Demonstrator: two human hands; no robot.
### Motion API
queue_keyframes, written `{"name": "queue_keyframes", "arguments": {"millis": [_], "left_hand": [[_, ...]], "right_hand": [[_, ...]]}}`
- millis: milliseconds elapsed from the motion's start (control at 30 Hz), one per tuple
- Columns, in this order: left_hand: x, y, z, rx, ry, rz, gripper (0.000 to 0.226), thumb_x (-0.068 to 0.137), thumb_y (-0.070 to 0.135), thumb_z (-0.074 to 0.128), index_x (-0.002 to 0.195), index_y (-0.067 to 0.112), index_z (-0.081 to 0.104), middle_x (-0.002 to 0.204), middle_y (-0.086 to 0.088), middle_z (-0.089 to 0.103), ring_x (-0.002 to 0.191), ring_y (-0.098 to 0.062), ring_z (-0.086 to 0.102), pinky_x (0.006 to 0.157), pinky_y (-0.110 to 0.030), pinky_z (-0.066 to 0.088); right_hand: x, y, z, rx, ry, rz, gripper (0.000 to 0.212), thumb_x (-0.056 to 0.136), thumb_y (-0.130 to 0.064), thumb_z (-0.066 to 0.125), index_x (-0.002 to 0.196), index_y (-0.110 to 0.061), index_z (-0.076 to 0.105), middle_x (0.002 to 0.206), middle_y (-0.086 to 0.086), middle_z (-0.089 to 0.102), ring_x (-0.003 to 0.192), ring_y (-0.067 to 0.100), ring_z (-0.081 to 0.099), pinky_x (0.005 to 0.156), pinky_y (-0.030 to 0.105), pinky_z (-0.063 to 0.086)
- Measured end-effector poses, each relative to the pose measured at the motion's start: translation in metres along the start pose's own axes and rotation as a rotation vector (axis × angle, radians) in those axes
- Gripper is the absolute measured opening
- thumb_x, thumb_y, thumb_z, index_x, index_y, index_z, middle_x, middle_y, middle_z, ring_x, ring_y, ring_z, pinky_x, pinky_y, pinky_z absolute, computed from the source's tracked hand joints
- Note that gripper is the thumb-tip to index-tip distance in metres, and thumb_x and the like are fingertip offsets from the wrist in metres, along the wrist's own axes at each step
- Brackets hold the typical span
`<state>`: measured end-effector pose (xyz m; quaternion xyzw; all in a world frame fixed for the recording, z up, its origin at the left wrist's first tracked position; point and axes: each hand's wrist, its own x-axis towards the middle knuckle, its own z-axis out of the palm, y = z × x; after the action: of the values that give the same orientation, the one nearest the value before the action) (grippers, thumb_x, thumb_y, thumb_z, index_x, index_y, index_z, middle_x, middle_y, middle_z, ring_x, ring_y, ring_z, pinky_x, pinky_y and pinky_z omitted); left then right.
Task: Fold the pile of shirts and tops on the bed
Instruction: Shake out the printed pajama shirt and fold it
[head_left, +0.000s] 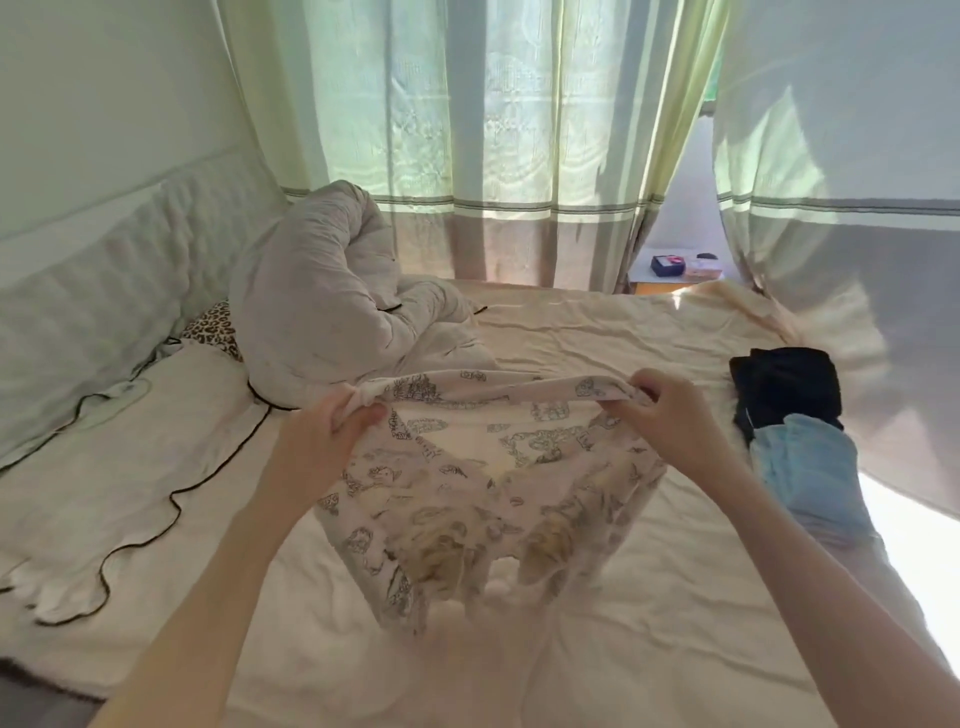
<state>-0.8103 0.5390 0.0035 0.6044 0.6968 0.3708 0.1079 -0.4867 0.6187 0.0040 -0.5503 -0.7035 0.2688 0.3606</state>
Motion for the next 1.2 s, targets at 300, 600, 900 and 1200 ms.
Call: {"name": "queue_keyframes", "arguments": {"millis": [300,600,900,1200], "left_hand": [[-0.091,0.019,-0.059,0.127,0.212,0.191,0.045,0.073,0.055,0.058,0.056,0.018,0.039,0.041,0.004,0.035,0.04,-0.019,0.036,0.044,-0.03,0.03],[-0.123,0.031,-0.107,0.136,0.284,0.322,0.053,0.071,0.057,0.055,0.057,0.007,0.049,0.041,0.003,0.034,0.038,-0.012,0.031,0.041,-0.022,0.024],[-0.064,-0.022,-0.075,0.268,0.07,0.19,0.056,0.074,0.057,0.062,0.054,0.01,0.039,0.045,0.0,0.041,0.044,-0.011,0.039,0.044,-0.026,0.024],[0.057,-0.146,0.046,0.288,-0.247,-0.004,0.049,0.074,0.066,0.047,0.055,0.022,0.037,0.05,0.004,0.045,0.048,-0.013,0.044,0.046,-0.028,0.028]], "right_hand": [[-0.11,-0.057,-0.021,-0.266,0.299,-0.04,0.035,0.08,-0.043,0.063,0.066,-0.012,0.053,0.057,0.002,0.052,0.057,0.017,0.047,0.054,0.029,0.033],[-0.146,-0.085,-0.024,-0.582,0.488,-0.151,0.062,0.072,-0.073,0.021,0.048,-0.018,0.032,0.041,-0.006,0.031,0.039,0.014,0.029,0.048,0.022,0.012],[-0.084,-0.04,0.039,-0.67,0.291,-0.091,0.061,0.077,-0.077,0.028,0.05,-0.022,0.032,0.046,-0.008,0.033,0.048,0.018,0.039,0.048,0.025,0.021],[0.054,0.068,0.161,-0.571,-0.041,0.125,0.052,0.084,-0.067,0.045,0.06,-0.021,0.042,0.068,0.0,0.054,0.075,0.027,0.06,0.062,0.03,0.036]]}}
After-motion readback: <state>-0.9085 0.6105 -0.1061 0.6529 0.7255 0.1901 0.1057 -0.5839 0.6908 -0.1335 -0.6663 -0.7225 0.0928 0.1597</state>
